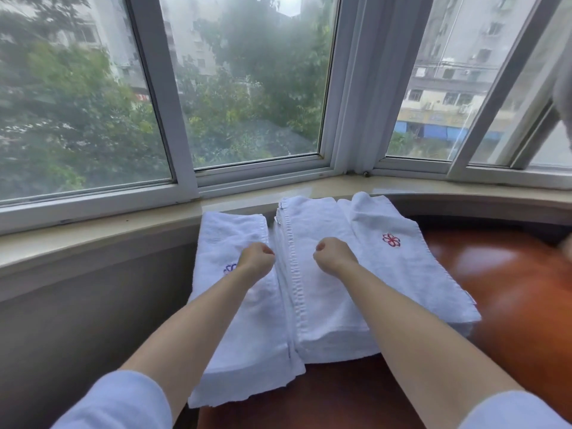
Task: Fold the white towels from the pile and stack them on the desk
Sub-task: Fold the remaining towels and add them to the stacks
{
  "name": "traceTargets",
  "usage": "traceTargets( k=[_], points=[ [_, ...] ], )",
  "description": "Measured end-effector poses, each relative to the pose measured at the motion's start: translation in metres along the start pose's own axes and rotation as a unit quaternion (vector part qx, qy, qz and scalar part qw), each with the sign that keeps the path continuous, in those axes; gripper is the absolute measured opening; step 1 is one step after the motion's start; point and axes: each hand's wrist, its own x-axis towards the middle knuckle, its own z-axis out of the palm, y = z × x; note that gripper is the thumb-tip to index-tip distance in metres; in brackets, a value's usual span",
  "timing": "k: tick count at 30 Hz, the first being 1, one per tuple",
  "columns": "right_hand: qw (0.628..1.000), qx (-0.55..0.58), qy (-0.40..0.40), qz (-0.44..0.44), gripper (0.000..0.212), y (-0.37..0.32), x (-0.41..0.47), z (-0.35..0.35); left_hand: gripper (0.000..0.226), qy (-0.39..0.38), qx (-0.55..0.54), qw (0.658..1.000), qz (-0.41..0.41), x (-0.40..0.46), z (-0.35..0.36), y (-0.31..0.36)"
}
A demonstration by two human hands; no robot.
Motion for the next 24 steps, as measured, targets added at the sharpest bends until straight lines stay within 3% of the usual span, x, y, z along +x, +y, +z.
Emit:
traceTargets(
  k=[8, 13, 16, 21, 24],
  points=[
    [1.000, -0.015, 0.013, 0.013, 0.015, 0.090, 0.068, -0.060, 0.021, -0.007, -0.025, 1.000, 0.016, 0.039, 0.086, 0.081],
    [0.997, 0.001, 0.069, 0.033, 0.023, 0.146, 0.126, -0.096, 0.023, -0.011, -0.022, 1.000, 0.004, 0.070, 0.140, 0.134],
    [0.990, 0.009, 0.092, 0.102, 0.038, 0.169, 0.155, -0.106, 0.019, -0.007, -0.007, 1.000, -0.004, 0.086, 0.166, 0.152],
    [0.961, 0.132, 0.041, 0.240, 0.046, 0.187, 0.201, -0.109, 0.021, 0.011, -0.002, 1.000, -0.011, 0.118, 0.197, 0.170],
    [0.941, 0.219, 0.058, 0.251, 0.035, 0.199, 0.224, -0.107, 0.025, 0.019, 0.023, 0.999, -0.019, 0.140, 0.208, 0.172]
  ],
)
